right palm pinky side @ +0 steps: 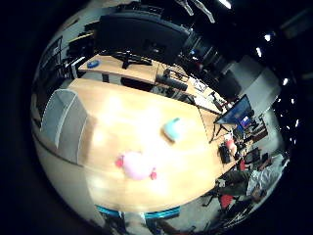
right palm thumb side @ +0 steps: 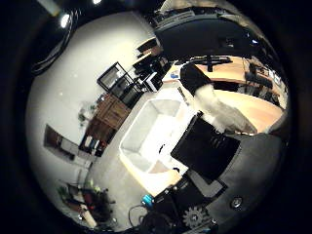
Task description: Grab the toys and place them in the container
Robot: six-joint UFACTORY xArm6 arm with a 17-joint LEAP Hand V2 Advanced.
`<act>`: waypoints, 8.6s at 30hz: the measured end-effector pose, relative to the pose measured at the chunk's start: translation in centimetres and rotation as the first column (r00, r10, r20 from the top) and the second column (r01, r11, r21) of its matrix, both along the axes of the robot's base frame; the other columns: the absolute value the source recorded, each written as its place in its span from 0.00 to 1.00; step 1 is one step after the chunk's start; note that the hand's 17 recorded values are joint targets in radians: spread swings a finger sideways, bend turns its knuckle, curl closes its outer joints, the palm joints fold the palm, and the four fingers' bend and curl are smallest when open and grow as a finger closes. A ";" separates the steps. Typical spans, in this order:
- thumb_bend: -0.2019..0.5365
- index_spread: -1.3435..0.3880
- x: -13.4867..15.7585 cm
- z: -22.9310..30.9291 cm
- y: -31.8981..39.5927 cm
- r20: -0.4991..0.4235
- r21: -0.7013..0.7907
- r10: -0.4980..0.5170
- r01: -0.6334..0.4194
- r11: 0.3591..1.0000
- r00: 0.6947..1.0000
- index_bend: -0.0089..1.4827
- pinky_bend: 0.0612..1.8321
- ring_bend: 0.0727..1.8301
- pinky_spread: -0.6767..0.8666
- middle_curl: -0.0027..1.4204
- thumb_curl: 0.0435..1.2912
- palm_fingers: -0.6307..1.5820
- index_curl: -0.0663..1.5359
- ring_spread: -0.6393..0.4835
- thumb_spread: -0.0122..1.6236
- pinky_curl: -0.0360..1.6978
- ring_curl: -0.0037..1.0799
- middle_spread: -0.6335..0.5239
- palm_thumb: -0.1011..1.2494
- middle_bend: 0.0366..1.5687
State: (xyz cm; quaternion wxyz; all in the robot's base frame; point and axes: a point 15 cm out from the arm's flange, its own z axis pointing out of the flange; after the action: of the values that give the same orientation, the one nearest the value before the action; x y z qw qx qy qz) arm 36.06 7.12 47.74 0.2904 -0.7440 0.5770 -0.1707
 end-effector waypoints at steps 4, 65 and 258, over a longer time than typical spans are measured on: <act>0.24 0.40 0.0 0.0 0.0 0.001 0.002 0.000 0.000 1.000 1.000 0.22 0.18 0.47 0.58 0.17 0.36 0.64 0.34 0.23 0.62 0.02 0.28 0.18 0.52 0.10; 0.23 0.41 -6.3 -23.3 -14.6 -0.433 -0.124 -0.193 0.154 0.980 0.881 0.14 0.33 0.47 0.59 0.16 0.34 0.54 0.30 0.25 0.61 0.02 0.25 0.23 0.46 0.09; 0.24 0.41 -3.5 0.0 17.7 -0.164 0.132 0.656 -0.643 0.755 0.737 0.33 0.43 0.47 0.55 0.27 0.33 0.42 0.30 0.32 0.58 0.17 0.37 0.25 0.28 0.25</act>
State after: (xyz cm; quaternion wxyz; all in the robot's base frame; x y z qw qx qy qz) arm 32.56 24.80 47.79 0.2968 -0.9015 0.3129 0.0360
